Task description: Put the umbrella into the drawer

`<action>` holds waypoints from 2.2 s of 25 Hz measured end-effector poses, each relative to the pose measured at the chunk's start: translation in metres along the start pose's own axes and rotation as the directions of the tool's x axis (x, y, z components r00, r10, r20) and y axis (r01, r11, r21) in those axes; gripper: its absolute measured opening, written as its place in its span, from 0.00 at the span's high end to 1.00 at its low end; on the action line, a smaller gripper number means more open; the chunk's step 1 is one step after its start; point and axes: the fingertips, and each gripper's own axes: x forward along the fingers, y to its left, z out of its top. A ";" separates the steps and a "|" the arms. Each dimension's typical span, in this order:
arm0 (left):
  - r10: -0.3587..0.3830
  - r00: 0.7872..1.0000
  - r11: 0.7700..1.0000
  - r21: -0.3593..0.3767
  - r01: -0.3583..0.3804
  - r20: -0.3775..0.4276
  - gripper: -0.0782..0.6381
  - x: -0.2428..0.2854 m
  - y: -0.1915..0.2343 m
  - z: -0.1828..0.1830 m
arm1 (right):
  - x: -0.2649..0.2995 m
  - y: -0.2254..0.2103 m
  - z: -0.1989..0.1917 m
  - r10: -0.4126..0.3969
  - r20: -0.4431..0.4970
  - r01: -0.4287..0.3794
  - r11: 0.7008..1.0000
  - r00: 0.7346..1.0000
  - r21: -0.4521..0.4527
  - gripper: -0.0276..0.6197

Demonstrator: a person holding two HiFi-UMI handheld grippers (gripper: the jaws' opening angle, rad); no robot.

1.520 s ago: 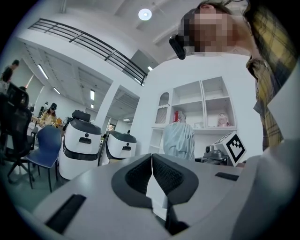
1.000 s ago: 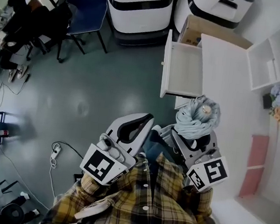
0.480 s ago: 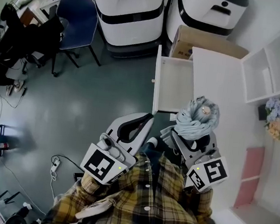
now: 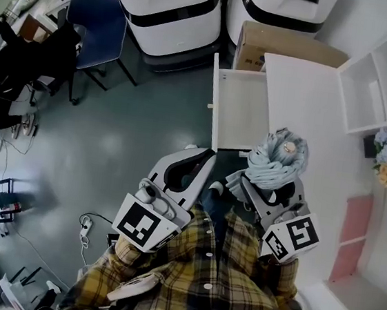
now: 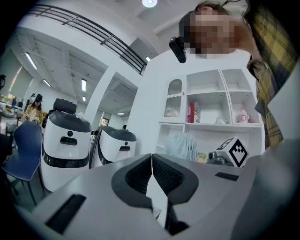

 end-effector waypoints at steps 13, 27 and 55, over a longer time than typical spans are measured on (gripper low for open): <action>-0.064 0.998 0.998 0.002 0.064 -0.008 0.86 0.083 0.084 0.023 | 0.080 -0.054 0.038 -0.041 -0.009 0.042 0.999 0.999 0.021 0.47; -0.217 0.971 0.976 -0.041 0.214 -0.098 0.86 0.169 0.164 0.029 | 0.162 -0.123 0.075 -0.179 -0.044 0.182 0.978 0.983 0.098 0.47; -0.319 0.939 0.946 -0.108 0.306 -0.130 0.86 0.203 0.131 0.011 | 0.153 -0.144 0.062 -0.176 -0.087 0.187 0.972 0.981 0.141 0.47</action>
